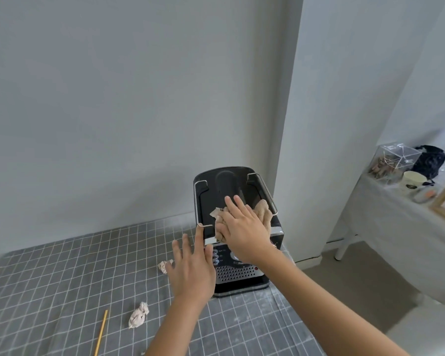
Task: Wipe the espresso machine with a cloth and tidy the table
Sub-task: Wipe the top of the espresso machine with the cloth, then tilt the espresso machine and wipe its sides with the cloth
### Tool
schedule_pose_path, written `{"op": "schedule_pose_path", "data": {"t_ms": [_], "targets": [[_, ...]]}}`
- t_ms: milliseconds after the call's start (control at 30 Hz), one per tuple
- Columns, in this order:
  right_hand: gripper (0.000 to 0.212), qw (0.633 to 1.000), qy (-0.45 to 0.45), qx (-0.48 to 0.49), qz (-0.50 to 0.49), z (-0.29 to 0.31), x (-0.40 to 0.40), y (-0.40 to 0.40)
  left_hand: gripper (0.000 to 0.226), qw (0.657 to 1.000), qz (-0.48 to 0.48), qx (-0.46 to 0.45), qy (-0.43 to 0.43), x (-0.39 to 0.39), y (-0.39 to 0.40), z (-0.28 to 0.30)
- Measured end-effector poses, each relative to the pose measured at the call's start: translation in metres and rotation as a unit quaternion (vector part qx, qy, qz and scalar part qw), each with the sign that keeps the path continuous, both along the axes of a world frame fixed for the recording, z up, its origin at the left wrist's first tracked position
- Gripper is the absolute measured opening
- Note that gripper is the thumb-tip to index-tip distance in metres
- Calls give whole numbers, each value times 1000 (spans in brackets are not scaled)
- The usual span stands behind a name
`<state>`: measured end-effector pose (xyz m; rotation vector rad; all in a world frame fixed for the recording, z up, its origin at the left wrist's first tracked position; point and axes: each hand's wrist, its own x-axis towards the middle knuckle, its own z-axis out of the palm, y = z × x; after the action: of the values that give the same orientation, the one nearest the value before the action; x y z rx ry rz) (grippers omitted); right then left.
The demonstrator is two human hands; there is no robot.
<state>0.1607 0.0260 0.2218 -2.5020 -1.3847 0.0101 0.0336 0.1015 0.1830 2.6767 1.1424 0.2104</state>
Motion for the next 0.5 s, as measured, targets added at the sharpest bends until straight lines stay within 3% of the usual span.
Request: {"op": "schedule_pose_path", "data": {"t_ms": [267, 400, 500], "targets": [[72, 993, 49, 103, 42, -11, -18, -44, 55, 1000, -1, -12, 1, 4, 3, 5], [40, 972, 100, 212, 30, -43, -36, -95, 54, 1000, -5, -16, -21, 4, 6, 5], [39, 959, 193, 207, -33, -100, -50, -131, 52, 999, 2, -23, -47, 6, 5, 2]]}}
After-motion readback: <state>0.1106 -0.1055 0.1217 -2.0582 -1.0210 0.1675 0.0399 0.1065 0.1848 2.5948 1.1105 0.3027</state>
